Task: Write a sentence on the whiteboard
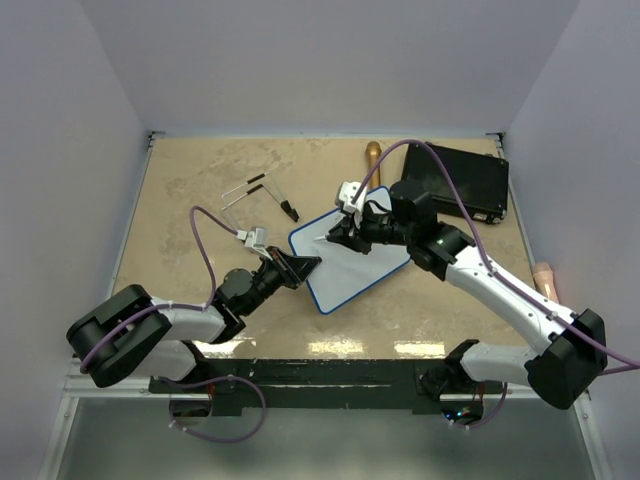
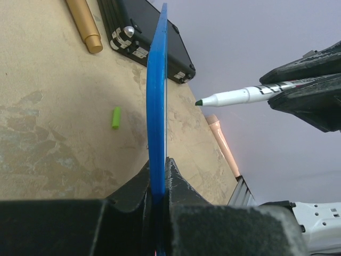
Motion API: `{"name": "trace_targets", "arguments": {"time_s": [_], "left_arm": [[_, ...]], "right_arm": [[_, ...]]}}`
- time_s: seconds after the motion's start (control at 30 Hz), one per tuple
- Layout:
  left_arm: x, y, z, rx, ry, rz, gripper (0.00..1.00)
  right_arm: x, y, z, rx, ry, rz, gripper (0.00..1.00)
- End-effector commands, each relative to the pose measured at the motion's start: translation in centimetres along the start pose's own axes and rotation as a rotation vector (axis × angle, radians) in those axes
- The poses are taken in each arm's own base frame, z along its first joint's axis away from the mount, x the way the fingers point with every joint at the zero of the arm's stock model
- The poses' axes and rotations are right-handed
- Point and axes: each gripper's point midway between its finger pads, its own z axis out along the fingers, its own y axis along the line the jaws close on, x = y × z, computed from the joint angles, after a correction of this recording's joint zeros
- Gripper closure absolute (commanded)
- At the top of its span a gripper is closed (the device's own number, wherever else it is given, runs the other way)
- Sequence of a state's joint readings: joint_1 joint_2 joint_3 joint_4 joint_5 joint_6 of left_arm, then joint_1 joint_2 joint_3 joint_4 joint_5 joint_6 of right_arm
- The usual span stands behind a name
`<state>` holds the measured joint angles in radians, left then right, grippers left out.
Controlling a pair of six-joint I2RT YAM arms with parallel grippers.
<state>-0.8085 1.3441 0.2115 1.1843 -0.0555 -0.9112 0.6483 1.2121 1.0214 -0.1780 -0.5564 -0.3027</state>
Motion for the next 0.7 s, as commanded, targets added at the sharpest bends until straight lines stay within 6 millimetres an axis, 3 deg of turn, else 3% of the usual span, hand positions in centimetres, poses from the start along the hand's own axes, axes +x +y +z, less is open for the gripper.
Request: {"name": "trace_targets", "arguments": {"time_s": [0.0, 0.67], "left_arm": [[-9.9, -11.6, -1.7, 0.436, -0.376, -0.071, 1.00], [-9.9, -11.9, -2.0, 0.447, -0.379, -0.068, 1.00]], "right_arm": [[-0.7, -0.9, 0.5, 0.048, -0.027, -0.004, 1.00], [0.8, -1.1, 1.7, 0.053, 0.017, 0.024, 1.00]]}}
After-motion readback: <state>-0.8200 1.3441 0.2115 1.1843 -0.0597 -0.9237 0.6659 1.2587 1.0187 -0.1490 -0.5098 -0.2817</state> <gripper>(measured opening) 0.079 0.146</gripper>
